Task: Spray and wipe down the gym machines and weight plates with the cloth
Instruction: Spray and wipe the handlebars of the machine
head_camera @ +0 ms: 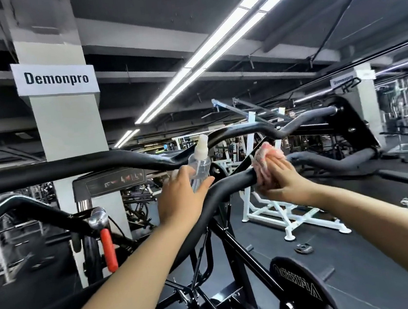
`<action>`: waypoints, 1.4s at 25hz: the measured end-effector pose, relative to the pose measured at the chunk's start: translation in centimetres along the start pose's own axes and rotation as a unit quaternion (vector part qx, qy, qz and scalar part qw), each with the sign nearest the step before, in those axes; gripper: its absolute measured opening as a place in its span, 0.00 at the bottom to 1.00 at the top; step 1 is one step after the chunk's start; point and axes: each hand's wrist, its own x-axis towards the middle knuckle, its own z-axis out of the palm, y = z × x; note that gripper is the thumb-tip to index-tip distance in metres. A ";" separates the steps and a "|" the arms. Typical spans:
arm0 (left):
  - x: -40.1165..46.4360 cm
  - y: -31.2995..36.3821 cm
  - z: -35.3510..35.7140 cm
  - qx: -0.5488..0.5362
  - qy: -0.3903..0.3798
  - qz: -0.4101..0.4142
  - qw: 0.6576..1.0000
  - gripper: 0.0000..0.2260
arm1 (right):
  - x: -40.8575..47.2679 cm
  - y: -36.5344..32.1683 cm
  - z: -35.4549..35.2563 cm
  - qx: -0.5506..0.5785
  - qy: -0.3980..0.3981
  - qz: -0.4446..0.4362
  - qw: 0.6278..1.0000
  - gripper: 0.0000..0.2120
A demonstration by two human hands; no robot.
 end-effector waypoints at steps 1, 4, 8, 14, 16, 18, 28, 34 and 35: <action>0.0 0.1 -0.1 0.012 0.001 0.008 1.000 0.20 | 0.0 -0.4 -0.3 0.031 0.001 0.009 0.999 0.46; 0.8 0.7 -0.6 0.031 -0.002 0.007 0.999 0.20 | 0.5 -0.5 -1.5 0.113 0.017 -0.004 0.993 0.25; 2.4 1.9 0.3 0.059 -0.018 -0.003 0.998 0.20 | 0.6 0.2 -2.9 0.061 0.110 0.020 0.992 0.13; 2.1 2.4 1.7 0.068 0.002 0.038 0.997 0.22 | 1.1 -0.3 -5.9 0.411 0.182 0.122 0.885 0.10; 2.0 2.4 1.8 0.070 0.007 0.038 0.997 0.22 | 1.0 -0.8 -7.4 0.477 0.211 0.125 0.844 0.13; 1.9 2.4 1.8 0.073 0.011 0.044 0.996 0.23 | 1.0 -1.6 -8.9 0.480 0.241 0.107 0.837 0.13; 1.7 2.3 1.5 0.066 0.013 0.042 0.997 0.22 | 4.0 -1.0 -3.5 0.020 -0.012 -0.045 0.999 0.21; 1.8 2.3 1.7 0.048 0.005 0.038 0.998 0.21 | 4.7 0.4 -2.9 -0.161 -0.113 -0.059 0.979 0.31; 1.8 2.4 1.7 0.053 0.007 0.040 0.998 0.21 | 4.7 -0.1 -1.9 -0.216 -0.056 -0.075 0.972 0.28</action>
